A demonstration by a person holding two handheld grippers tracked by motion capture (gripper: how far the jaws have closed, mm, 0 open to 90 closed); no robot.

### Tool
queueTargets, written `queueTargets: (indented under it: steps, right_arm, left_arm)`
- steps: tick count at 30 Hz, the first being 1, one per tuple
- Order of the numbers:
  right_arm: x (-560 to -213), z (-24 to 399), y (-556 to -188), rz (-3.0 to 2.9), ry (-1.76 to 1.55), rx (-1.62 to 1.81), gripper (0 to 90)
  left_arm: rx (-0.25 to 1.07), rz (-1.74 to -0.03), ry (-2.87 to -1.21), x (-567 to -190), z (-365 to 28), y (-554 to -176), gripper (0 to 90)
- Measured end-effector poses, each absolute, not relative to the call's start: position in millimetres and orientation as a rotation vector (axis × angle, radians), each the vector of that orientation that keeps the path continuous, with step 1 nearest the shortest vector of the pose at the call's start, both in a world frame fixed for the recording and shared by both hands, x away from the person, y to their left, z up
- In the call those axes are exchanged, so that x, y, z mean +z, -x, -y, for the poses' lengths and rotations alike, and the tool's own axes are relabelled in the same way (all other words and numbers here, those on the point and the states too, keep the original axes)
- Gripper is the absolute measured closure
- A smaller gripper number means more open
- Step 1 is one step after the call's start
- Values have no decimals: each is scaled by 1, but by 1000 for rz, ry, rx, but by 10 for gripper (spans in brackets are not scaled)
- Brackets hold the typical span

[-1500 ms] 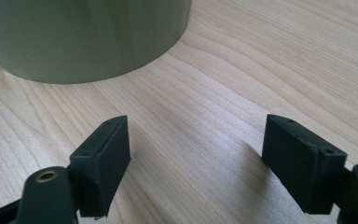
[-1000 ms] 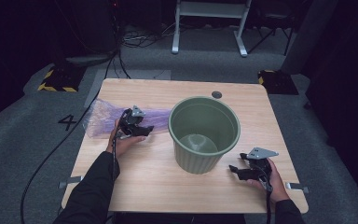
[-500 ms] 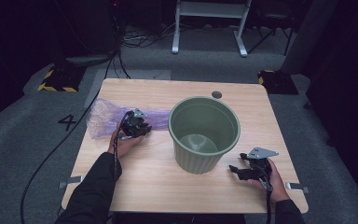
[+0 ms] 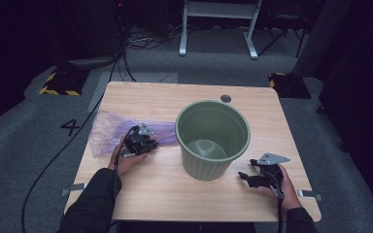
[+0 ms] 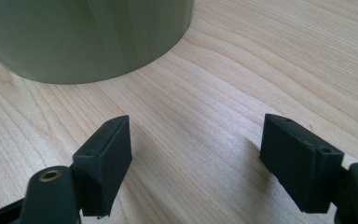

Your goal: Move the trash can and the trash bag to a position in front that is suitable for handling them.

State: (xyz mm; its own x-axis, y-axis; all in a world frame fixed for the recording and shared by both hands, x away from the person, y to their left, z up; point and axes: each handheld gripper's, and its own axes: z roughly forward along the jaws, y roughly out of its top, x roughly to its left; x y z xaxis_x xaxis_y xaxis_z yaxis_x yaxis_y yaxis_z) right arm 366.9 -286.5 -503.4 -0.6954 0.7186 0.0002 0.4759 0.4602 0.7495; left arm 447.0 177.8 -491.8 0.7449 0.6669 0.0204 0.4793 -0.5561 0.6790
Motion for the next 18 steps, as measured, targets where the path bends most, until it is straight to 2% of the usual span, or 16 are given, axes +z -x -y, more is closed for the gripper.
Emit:
queueTargets:
  steps: [4,7,12,14,18]
  right_arm:
    - [-503,287,-367,-2397,-1016,1081,248]
    - [-503,287,-367,-2398,-1016,1081,248]
    - [-503,286,-367,-2398,-1016,1081,247]
    - [-503,286,-367,-2398,-1016,1081,247]
    - [-503,286,-367,-2398,-1016,1081,247]
  left_arm:
    - [369,-843,-2271,-490,-178,-438,765]
    - [397,-813,-2235,-484,-178,-428,636]
    - [437,-800,-2165,-477,-176,-424,283]
    - [445,-789,-2145,-476,-175,-425,210]
    - [438,-781,-2140,-476,-173,-431,155]
